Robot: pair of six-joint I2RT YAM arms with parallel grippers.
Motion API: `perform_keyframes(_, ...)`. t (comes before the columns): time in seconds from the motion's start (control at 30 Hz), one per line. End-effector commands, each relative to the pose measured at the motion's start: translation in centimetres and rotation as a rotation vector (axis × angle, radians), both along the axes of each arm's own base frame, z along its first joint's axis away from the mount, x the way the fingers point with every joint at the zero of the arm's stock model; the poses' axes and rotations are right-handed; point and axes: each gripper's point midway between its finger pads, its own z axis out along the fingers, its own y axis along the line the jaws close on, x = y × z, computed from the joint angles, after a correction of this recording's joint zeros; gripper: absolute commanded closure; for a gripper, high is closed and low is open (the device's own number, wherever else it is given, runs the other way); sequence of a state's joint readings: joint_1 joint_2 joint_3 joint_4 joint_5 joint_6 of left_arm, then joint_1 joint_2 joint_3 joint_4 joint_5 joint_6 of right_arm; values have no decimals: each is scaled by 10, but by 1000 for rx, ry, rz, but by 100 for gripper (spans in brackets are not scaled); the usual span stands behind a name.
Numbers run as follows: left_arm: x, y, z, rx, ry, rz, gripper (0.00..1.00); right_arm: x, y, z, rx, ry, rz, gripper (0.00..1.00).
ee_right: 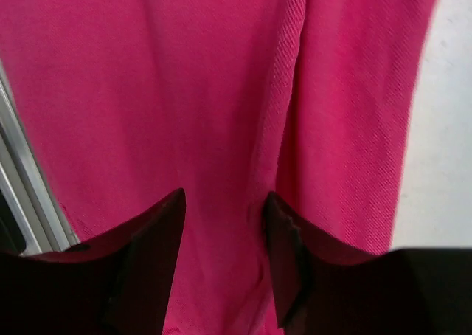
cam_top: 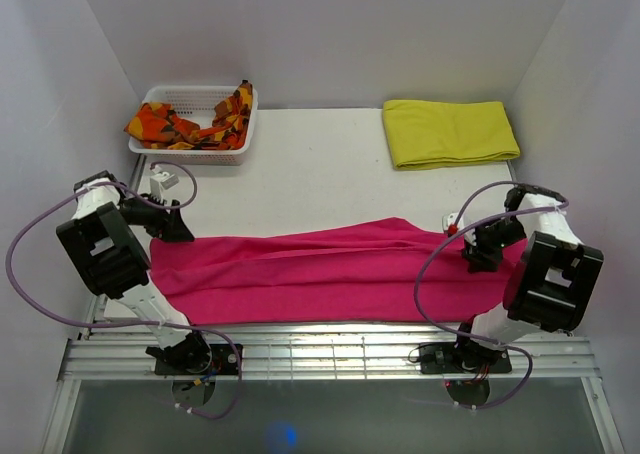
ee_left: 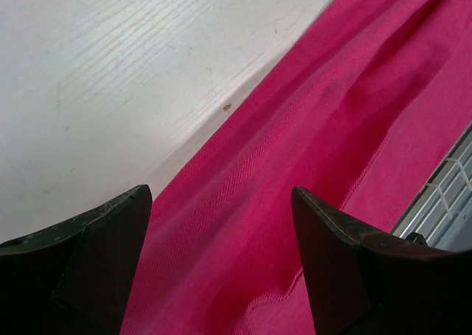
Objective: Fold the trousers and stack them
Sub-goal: Fold the trousers
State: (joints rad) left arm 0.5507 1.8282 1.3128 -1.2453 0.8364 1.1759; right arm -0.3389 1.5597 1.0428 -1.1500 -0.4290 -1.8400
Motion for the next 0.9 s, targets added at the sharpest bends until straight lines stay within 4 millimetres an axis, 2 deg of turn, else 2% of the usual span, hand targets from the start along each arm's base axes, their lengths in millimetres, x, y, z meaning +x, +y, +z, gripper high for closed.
perform_keyframes(0.0,16,12,-6,77,-26,46,13,-14,-8,3,-102,-64,82,50)
perform_keyframes(0.03,18,12,-8,85,-13,61,18,-17,-7,3,-108,-70,93,59)
perform_keyframes(0.07,20,13,-10,92,-10,66,21,-21,-7,8,-117,-91,99,75)
perform_keyframes(0.13,23,15,-10,97,-13,70,28,-21,-6,19,-134,-149,120,91)
perform_keyframes(0.17,25,16,-11,98,-10,72,37,-22,-4,23,-136,-169,134,92)
perform_keyframes(0.23,25,16,-11,97,-8,75,46,-26,-2,34,-154,-224,160,92)
perform_keyframes(0.27,26,17,-11,97,-6,79,57,-36,2,30,-150,-212,176,92)
perform_keyframes(0.37,23,16,-14,102,17,69,77,-51,0,29,-232,-290,288,89)
perform_keyframes(0.4,19,14,-16,98,38,59,76,-67,-3,11,-270,-263,364,83)
perform_keyframes(0.43,16,14,-18,102,50,51,73,-73,-6,5,-304,-270,394,74)
perform_keyframes(0.47,12,16,-21,118,70,42,67,-74,-9,5,-353,-318,413,57)
perform_keyframes(0.5,8,16,-23,124,87,31,60,-76,-12,1,-376,-333,428,52)
perform_keyframes(0.53,6,18,-24,127,99,22,47,-72,-11,2,-388,-385,443,47)
perform_keyframes(0.57,4,18,-26,133,108,11,40,-67,-8,5,-376,-416,438,36)
perform_keyframes(0.6,2,17,-25,129,107,-2,35,-58,3,14,-315,-475,419,34)
perform_keyframes(0.63,1,15,-24,122,104,-4,22,-45,5,30,-282,-499,352,31)
perform_keyframes(0.7,1,11,-24,106,98,-5,7,-31,13,49,-197,-518,292,28)
perform_keyframes(0.73,0,10,-26,104,107,-9,2,-18,11,70,-191,-542,256,28)
perform_keyframes(0.83,-10,8,-41,134,135,-42,2,-7,3,69,-133,-413,153,28)
perform_keyframes(0.87,-16,5,-47,133,152,-48,2,-2,-1,76,-139,-408,128,26)
